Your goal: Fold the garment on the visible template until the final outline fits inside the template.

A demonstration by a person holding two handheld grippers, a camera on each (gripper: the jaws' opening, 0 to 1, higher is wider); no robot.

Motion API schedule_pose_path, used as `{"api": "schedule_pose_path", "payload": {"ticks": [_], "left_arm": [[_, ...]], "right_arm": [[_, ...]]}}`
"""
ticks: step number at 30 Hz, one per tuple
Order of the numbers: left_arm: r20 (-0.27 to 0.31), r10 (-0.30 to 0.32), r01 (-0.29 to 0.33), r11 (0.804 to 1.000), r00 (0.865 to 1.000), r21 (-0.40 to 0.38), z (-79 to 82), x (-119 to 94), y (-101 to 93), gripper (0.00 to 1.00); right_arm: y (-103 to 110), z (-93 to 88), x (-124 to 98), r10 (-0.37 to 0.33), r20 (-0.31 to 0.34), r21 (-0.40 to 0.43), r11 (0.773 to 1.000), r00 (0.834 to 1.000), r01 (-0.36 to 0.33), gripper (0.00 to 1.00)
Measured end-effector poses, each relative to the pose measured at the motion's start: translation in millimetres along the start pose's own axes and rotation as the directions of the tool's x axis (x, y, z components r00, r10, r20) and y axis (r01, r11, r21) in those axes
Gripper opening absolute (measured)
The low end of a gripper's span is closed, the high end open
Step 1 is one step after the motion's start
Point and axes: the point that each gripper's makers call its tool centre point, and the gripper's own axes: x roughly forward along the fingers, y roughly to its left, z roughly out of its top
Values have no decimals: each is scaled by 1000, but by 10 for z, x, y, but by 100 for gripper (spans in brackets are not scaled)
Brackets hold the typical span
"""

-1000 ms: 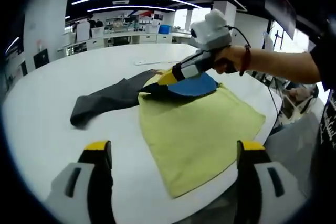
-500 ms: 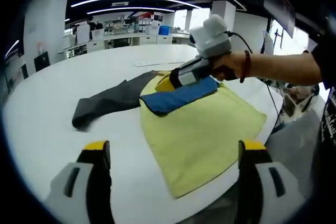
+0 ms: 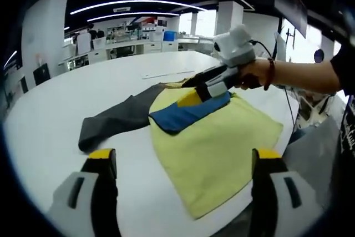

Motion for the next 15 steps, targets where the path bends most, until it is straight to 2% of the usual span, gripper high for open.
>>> {"api": "schedule_pose_path", "payload": {"ticks": [5,8,13,15], "left_arm": [[16,-9,9,1000,1000,-3,90,40,-6,99],[28,-27,27,999,999,-20,159,88,-34,99],[37,-47,47,999,998,4,313,187,-18,98],[46,-58,58,998,997,7,382,212,-40,97]], "right_arm": [[-165,-87,-186,-33,-4,-4,999,999,33,68],[-316,-171,-348,-64,-7,10,998,998,64,68],[-521,-283,-600,-107,-3,12,994,994,107,67],[-535,-358,-725,-128,-6,7,992,992,128,66]]}}
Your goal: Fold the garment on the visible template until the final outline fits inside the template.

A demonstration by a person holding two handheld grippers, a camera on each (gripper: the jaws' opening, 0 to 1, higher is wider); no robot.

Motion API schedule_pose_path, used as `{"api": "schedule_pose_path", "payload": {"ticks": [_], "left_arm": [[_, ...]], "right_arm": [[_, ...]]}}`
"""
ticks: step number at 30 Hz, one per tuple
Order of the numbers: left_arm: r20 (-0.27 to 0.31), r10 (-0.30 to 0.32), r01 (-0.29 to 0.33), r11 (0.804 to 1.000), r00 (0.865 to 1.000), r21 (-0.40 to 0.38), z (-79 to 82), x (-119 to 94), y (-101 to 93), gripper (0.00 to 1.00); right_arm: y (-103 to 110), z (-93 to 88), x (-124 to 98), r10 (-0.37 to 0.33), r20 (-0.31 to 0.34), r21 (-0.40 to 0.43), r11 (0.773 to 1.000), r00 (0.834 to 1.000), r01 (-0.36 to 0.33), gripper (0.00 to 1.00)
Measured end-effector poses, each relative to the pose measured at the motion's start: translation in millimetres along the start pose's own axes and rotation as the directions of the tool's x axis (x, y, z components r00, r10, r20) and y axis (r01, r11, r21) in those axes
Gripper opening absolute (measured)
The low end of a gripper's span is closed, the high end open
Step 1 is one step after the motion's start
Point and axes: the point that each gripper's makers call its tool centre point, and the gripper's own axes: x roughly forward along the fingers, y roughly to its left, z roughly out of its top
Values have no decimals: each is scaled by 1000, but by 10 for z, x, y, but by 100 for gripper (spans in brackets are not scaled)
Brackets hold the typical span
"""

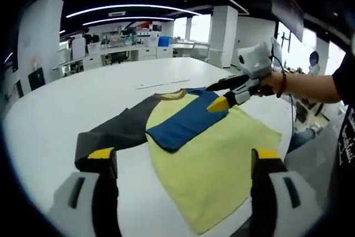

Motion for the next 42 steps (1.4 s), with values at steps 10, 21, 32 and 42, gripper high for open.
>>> {"api": "schedule_pose_path", "payload": {"ticks": [10,21,32,42], "left_arm": [[16,-56,55,997,998,49,222,242,-9,93],[5,-94,94,994,996,54,214,337,-154,92],[-5,-88,88,995,996,37,136,344,-18,93],[-11,-63,63,998,998,11,98,303,-85,92]], "right_arm": [[-363,-350,-367,-89,-30,1,996,996,89,59],[-750,-677,-519,-165,-87,-70,985,982,159,36],[-868,-980,-481,-197,-195,-245,958,961,147,22],[-893,-1129,-395,-248,-247,-494,864,937,98,15]]}}
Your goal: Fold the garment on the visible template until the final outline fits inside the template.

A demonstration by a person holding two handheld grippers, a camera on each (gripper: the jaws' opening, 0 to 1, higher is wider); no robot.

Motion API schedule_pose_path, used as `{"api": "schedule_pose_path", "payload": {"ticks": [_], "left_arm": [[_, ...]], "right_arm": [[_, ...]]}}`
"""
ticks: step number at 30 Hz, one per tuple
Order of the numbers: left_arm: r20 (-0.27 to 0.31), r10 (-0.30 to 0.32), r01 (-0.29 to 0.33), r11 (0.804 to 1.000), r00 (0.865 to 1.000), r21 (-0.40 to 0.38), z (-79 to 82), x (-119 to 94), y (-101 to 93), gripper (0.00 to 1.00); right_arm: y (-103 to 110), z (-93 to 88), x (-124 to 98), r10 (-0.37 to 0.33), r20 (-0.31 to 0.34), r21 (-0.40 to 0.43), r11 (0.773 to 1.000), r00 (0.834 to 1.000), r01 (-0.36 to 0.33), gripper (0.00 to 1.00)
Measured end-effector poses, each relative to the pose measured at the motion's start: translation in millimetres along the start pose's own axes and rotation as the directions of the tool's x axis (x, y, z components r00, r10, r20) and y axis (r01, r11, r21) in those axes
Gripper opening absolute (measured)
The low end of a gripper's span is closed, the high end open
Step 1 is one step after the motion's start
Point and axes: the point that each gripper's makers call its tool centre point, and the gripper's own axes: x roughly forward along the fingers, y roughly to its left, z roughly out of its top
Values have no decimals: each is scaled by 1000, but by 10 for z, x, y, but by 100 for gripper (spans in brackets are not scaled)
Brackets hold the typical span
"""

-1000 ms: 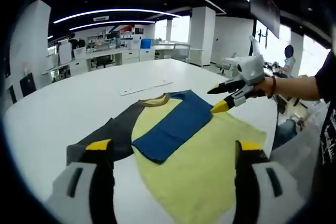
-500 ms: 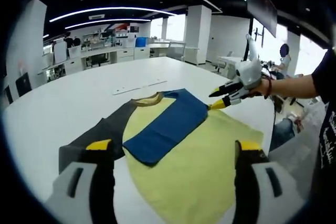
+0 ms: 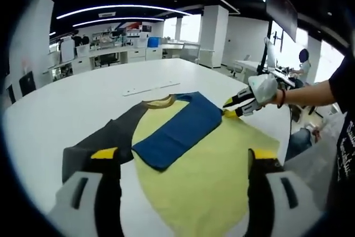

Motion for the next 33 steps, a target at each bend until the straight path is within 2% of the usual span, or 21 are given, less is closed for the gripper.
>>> {"api": "schedule_pose_path", "payload": {"ticks": [12,14,22,27,33], "left_arm": [[-17,25,-26,999,1000,-47,-104,-73,-48,91],[-18,28,-29,998,999,-52,-109,-80,-57,91],[-18,42,-43,996,999,-78,-130,-112,-72,90],[-17,45,-46,996,999,-82,-142,-132,-47,90],[-15,49,-51,994,999,-93,-171,-157,21,89]], "right_arm": [[-38,5,69,-25,-4,-36,999,1000,24,7],[-47,14,65,-30,-5,-42,999,1000,30,3],[-50,17,85,-30,1,-31,999,1000,30,0],[-80,37,46,-14,38,144,989,999,8,0],[-136,0,27,-8,51,227,974,999,-3,0]]}}
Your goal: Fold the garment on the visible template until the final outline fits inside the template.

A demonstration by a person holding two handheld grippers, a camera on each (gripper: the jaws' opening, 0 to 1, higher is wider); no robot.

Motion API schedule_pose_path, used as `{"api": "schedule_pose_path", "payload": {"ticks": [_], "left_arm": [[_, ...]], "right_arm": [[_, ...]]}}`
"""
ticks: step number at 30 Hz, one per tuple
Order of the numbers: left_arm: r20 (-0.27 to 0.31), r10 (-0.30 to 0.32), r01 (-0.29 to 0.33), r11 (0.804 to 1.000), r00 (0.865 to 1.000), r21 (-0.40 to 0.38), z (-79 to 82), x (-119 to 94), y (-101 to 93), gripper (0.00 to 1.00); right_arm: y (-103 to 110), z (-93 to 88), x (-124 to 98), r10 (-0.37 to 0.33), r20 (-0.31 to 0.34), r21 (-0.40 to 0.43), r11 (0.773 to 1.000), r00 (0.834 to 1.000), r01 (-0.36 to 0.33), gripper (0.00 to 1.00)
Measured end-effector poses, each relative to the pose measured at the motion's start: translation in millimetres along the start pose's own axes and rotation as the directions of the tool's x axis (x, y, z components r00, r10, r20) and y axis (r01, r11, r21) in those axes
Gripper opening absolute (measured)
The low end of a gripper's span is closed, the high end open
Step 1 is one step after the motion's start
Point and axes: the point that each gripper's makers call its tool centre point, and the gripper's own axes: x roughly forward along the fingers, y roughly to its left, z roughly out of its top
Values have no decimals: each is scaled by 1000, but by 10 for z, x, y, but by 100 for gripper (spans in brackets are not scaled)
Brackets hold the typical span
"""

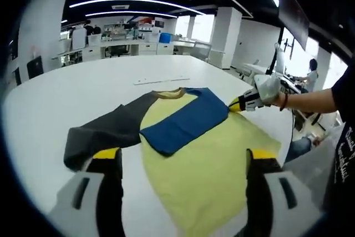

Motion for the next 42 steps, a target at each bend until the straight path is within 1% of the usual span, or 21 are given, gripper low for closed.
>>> {"api": "schedule_pose_path", "payload": {"ticks": [10,11,12,14,15,16,17,19,21,23,26,28,29,30,33,34,35,37,39,41,42], "left_arm": [[-3,6,-6,1000,1000,-5,-24,-19,93,90],[-4,6,-6,1000,1000,-6,-28,-19,94,90],[-4,8,-8,1000,1000,-8,-31,-23,104,91],[-3,10,-10,1000,1000,-10,-34,-28,124,91],[-3,12,-12,1000,1000,-11,-36,-29,129,91],[-3,14,-14,1000,1000,-12,-39,-30,134,91],[-5,15,-15,1000,1000,-13,-43,-33,136,91],[-8,16,-16,1000,1000,-12,-54,-37,140,91],[-8,17,-17,1000,1000,-12,-57,-42,141,92],[-8,18,-18,1000,1000,-12,-59,-44,142,92],[-8,19,-19,1000,1000,-12,-59,-48,143,93],[-8,20,-20,1000,1000,-12,-56,-55,139,93],[-8,22,-22,1000,1000,-12,-55,-59,138,93],[-7,22,-22,1000,1000,-12,-55,-62,140,93],[-5,26,-26,1000,1000,-16,-57,-68,145,94],[-5,27,-27,999,1000,-18,-59,-71,145,94],[-4,27,-27,999,1000,-19,-61,-73,145,94],[-4,30,-30,999,1000,-21,-71,-83,148,94],[-5,31,-31,999,1000,-23,-78,-89,148,94],[-7,34,-34,999,999,-22,-85,-96,155,94],[-6,35,-35,999,999,-22,-85,-102,158,94]], "right_arm": [[-58,-35,-34,2,7,119,993,1000,-3,0],[-46,-48,-30,8,6,169,986,1000,-8,0],[-46,-58,-31,8,3,195,981,1000,-8,0],[-59,-93,-44,5,-9,287,958,1000,-3,0],[-74,-110,-41,3,-9,334,943,1000,0,0],[-78,-113,-36,4,-8,349,937,1000,-1,0],[-83,-127,-31,7,-8,392,920,1000,-4,0],[-88,-134,-40,14,0,422,906,1000,-13,0],[-86,-145,-12,14,-7,422,906,1000,-10,0],[-75,-148,-38,11,-24,417,909,1000,0,0],[-81,-139,-12,12,-29,437,900,999,2,0],[-109,-172,11,12,-34,480,877,999,6,0],[-114,-182,17,13,-36,522,853,999,7,0],[-83,-175,-5,15,-35,549,836,999,7,0],[-88,-173,-32,15,-24,669,743,1000,5,0],[-89,-175,-39,16,-24,686,727,1000,4,0],[-98,-179,-40,19,-27,680,733,999,4,0],[-97,-180,-33,21,-32,681,732,999,7,0],[-109,-187,-21,23,-37,660,751,999,8,0],[-81,-144,-59,35,-30,635,772,999,-7,0],[-79,-129,-73,41,-26,628,778,999,-15,0]]}}
